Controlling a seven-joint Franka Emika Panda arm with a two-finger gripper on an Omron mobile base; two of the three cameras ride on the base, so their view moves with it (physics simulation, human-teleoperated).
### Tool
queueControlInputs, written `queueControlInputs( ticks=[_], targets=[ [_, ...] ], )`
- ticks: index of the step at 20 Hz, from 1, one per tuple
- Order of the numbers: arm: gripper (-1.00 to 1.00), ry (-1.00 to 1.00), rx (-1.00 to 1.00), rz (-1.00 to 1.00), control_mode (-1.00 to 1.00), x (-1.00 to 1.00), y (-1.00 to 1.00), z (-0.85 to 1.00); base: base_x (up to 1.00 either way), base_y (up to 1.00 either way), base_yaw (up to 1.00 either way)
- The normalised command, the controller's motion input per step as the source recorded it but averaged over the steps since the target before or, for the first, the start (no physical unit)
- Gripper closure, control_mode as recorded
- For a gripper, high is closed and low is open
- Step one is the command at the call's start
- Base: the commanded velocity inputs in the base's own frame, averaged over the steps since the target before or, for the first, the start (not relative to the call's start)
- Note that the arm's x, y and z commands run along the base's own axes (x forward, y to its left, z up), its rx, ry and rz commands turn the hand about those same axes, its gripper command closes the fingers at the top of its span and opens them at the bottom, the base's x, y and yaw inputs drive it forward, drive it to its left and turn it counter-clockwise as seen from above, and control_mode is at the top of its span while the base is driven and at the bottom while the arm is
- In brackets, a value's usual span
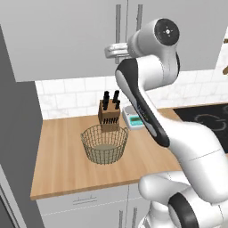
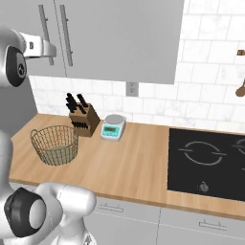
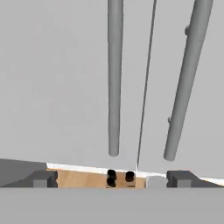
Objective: Open the cabinet, pick up the bread from the cabinet and place it in the basket. Then move the basket to the dining counter.
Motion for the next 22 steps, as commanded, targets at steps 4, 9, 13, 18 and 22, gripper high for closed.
queueControlInputs(
  ticks=[4, 9, 13, 18, 22],
  targets=[
    [-1.00, 0.00, 0.00, 0.00, -1.00, 0.50, 0.11, 0.11, 0.00, 0.00, 0.00],
    [-1.00, 0.00, 0.00, 0.00, -1.00, 0.40, 0.00, 0.02, 0.00, 0.00, 0.00],
    [-1.00, 0.00, 0.00, 0.00, -1.00, 0.50, 0.00, 0.00, 0.00, 0.00, 0.00],
    [-1.00, 0.00, 0.00, 0.00, -1.00, 0.54, 0.00, 0.00, 0.00, 0.00, 0.00],
    [-1.00, 0.00, -0.04, -0.03, -1.00, 0.60, 0.28, -0.03, 0.00, 0.00, 0.00]
  ],
)
